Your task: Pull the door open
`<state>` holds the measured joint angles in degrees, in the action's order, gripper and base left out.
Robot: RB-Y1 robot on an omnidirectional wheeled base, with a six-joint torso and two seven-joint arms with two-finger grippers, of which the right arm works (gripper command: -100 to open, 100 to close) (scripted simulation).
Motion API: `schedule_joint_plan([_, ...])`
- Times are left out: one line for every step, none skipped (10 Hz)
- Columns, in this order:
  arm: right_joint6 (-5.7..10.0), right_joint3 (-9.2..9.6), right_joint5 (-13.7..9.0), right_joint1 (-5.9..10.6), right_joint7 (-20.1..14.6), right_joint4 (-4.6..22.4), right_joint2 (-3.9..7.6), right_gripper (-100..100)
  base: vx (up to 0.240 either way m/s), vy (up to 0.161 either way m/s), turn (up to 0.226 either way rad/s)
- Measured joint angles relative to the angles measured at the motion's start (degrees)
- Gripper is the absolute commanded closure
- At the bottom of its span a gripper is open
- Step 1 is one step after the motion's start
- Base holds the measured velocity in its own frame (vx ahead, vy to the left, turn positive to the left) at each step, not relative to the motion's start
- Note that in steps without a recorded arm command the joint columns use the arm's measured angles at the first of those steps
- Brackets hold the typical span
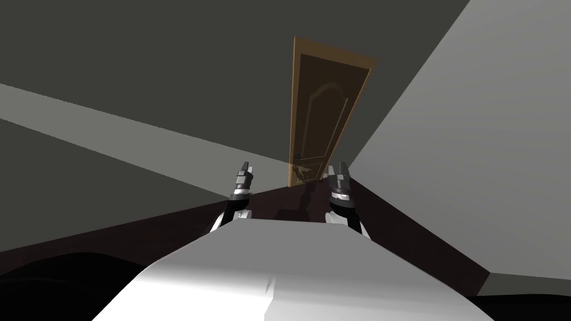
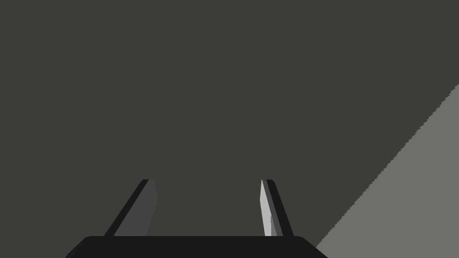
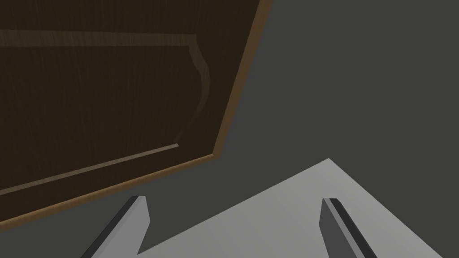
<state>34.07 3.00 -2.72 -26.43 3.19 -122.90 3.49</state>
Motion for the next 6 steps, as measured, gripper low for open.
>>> schedule_joint_plan([0.28,-0.21,-0.1,0.36,-0.4,1.5,0.48,-100,0.087,-0.013,0.09])
schedule_joint_plan([0.65,-0.19,-0.2,0.49,-0.7,3.0,0.86,-100,0.101,-0.02,0.081])
schedule_joint_plan([1.0,-0.03,-0.1,0.89,-0.9,4.6,1.06,-100,0.098,-0.019,0.092])
schedule_joint_plan([0.9,-0.39,-0.3,1.37,-1.3,6.0,1.73,-100,0.093,-0.017,0.106])
schedule_joint_plan([0.69,-0.56,-0.4,1.79,-1.8,7.2,2.24,-100,0.061,-0.012,0.026])
schedule_joint_plan([0.68,-0.5,-0.4,2.28,-1.8,8.2,2.27,-100,0.052,-0.012,0.054])
